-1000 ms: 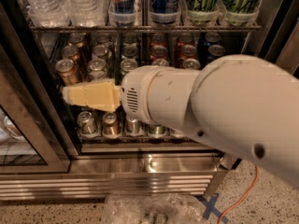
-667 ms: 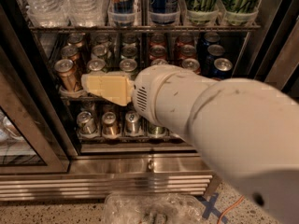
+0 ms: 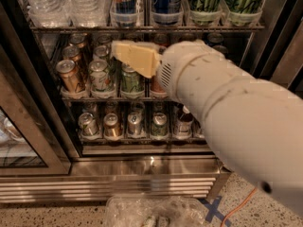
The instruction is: Pick pepsi can from top shelf of fridge
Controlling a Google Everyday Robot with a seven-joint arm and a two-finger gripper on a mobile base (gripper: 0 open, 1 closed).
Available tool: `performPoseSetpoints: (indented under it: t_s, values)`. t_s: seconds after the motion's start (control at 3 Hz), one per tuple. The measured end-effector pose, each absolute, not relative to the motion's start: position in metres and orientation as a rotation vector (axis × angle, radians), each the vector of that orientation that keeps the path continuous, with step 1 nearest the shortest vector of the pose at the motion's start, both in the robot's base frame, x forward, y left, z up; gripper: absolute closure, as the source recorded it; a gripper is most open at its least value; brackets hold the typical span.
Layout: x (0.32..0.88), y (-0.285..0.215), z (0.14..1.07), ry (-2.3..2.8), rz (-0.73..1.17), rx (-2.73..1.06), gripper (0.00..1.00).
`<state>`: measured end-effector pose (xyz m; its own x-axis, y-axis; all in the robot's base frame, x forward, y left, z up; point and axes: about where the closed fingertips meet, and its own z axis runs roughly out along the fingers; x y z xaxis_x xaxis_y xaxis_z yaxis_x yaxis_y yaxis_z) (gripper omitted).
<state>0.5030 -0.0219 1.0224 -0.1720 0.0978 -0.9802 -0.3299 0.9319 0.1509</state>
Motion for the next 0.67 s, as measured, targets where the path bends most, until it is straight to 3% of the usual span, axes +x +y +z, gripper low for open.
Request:
performPoseSetpoints:
  t_s: [0.67]
  values:
    - [0.5039, -0.0167, 1.0164, 1.703, 0.373, -0.195, 0.00]
